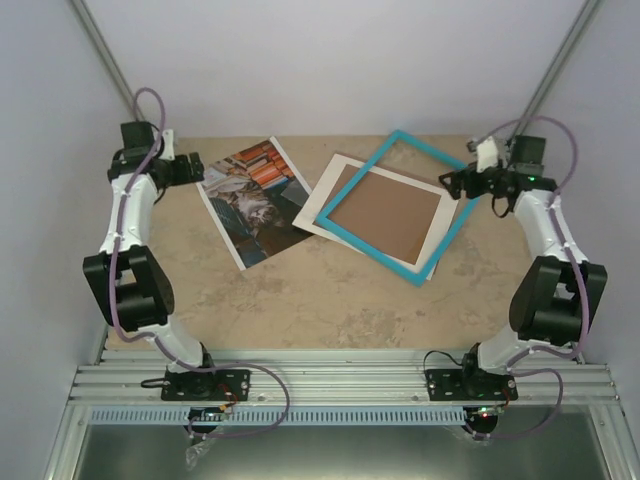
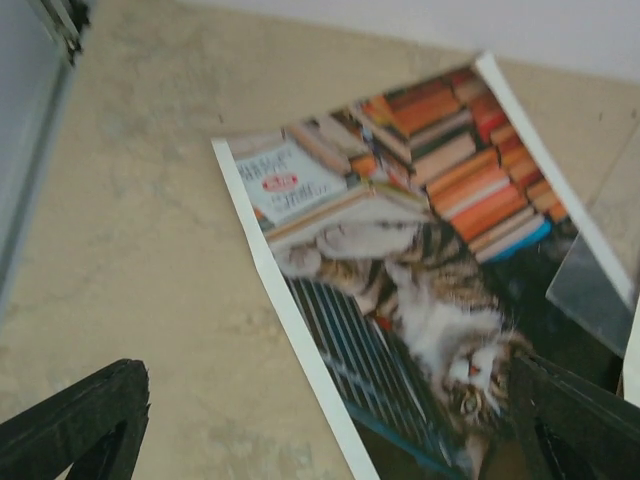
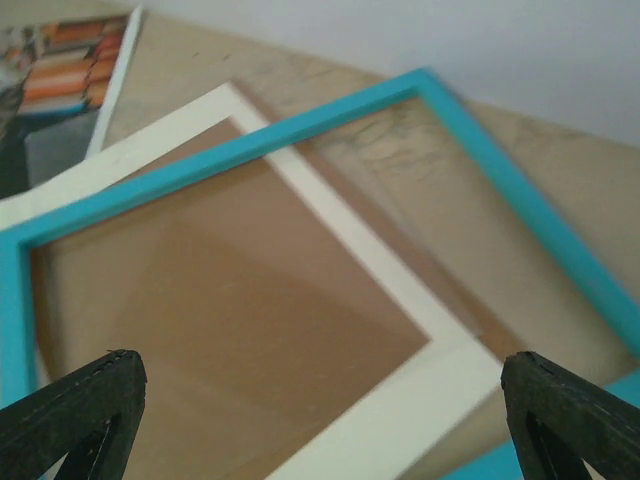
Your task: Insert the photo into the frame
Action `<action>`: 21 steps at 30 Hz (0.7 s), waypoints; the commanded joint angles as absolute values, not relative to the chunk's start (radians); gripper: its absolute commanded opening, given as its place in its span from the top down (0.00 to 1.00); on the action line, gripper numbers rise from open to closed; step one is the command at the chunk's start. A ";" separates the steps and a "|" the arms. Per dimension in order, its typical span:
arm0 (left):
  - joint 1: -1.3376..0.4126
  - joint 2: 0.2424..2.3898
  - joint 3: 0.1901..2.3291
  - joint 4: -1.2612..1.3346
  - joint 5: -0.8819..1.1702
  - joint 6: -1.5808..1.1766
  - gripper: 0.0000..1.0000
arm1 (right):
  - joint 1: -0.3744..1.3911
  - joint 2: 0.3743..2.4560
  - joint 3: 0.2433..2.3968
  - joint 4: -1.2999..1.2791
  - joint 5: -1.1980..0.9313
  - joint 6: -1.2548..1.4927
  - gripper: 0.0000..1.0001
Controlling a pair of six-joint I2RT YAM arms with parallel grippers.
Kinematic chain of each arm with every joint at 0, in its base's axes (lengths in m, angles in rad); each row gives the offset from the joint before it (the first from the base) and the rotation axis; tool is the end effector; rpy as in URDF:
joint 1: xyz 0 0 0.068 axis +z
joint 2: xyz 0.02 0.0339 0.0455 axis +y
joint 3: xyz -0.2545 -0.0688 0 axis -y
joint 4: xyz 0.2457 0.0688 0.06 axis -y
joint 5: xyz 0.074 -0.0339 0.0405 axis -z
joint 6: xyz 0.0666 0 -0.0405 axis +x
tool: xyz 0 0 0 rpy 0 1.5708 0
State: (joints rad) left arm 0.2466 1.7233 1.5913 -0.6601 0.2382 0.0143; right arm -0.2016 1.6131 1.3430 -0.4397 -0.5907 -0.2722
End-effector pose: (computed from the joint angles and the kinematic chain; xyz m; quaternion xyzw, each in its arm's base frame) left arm 0.3991 0.0842 0.2934 -0.0617 0.9176 -0.0600 0.3880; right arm 0.3813 -0.0401 0.2758 -0.1521 0.8646 0.1634 0.4502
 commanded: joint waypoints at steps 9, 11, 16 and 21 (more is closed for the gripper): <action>0.144 1.467 1.306 -0.663 0.125 0.075 0.01 | 0.160 1.685 1.346 -0.616 -0.495 -0.532 0.02; 0.138 1.425 1.273 -0.662 0.114 0.080 0.01 | 0.223 1.711 1.357 -0.632 -0.467 -0.552 0.02; 0.129 1.355 1.224 -0.662 0.100 0.089 0.01 | 0.366 1.788 1.365 -0.653 -0.406 -0.562 0.03; 0.127 1.326 1.202 -0.661 0.115 0.097 0.00 | 0.449 1.886 1.397 -0.662 -0.360 -0.547 0.10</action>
State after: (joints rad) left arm 0.1341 1.3518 1.2217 -0.6697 0.1211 0.0795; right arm 0.4114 1.8214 1.3529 -0.6323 -0.4187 -0.5381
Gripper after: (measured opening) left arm 0.995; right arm 0.926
